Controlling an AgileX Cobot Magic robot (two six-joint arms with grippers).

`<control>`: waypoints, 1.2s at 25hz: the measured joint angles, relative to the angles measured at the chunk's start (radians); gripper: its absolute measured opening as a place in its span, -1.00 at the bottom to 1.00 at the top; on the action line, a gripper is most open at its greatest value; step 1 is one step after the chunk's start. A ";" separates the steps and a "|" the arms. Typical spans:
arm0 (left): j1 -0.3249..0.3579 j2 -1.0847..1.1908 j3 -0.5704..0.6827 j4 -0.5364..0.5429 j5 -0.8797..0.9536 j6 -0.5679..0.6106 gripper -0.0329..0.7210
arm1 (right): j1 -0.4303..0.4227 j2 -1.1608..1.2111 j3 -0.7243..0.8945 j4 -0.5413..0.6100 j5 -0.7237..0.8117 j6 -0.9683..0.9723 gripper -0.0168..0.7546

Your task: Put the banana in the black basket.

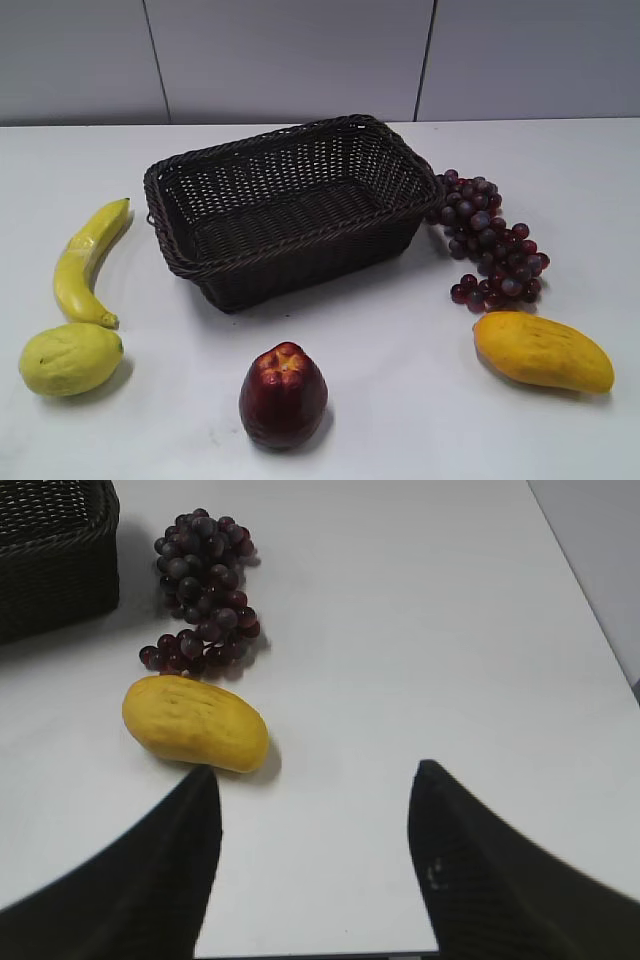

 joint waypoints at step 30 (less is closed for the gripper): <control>0.000 0.009 -0.002 0.000 -0.003 0.000 0.62 | 0.000 0.000 0.000 0.000 0.000 0.000 0.29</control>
